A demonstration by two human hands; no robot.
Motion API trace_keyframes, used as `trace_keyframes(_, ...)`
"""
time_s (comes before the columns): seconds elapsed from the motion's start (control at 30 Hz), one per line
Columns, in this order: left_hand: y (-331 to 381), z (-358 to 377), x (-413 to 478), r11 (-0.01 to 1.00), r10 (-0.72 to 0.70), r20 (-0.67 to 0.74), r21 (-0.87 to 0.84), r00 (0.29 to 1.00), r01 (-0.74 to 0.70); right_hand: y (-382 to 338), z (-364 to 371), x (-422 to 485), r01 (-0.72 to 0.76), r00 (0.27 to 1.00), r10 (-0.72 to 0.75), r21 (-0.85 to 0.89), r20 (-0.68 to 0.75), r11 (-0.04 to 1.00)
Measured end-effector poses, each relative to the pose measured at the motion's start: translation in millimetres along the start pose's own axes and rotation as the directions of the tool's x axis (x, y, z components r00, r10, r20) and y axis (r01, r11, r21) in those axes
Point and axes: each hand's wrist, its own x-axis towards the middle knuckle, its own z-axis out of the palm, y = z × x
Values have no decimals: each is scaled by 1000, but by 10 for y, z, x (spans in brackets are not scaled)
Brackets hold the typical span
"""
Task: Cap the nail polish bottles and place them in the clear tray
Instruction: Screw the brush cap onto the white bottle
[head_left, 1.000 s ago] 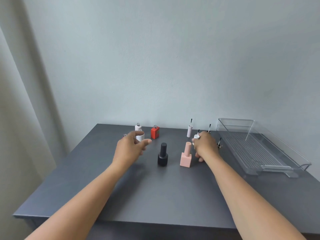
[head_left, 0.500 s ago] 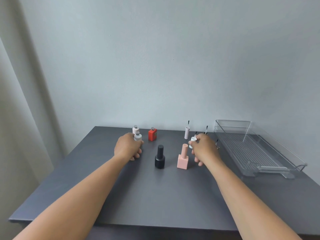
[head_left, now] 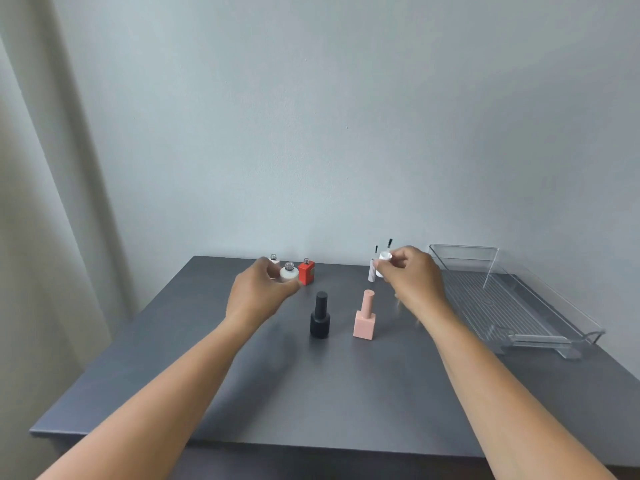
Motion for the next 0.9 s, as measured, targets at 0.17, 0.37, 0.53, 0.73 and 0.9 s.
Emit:
trace_keyframes(0.17,252,-123,-246,985,105,21,-143,994,-101,-291,-85,-166,64,988,-85,162,128,985)
trace_keyframes(0.37,391,-170,-446,972,171,5,-166,985,-167,-516,-95,-408,156,950,-196,175,244,972)
trace_keyframes(0.53,364,-198,-514,973,174,-4,-153,985,-173,-567,-127,-522,162,946,-203,173,251,972)
trace_keyframes(0.73,356,-225,-554,973,169,-3,-161,986,-167,-528,-123,-555,147,953,-169,103,252,984)
trace_keyframes(0.9,360,-223,-560,974,183,4,-140,983,-181,-547,-131,-579,165,954,-179,76,241,983)
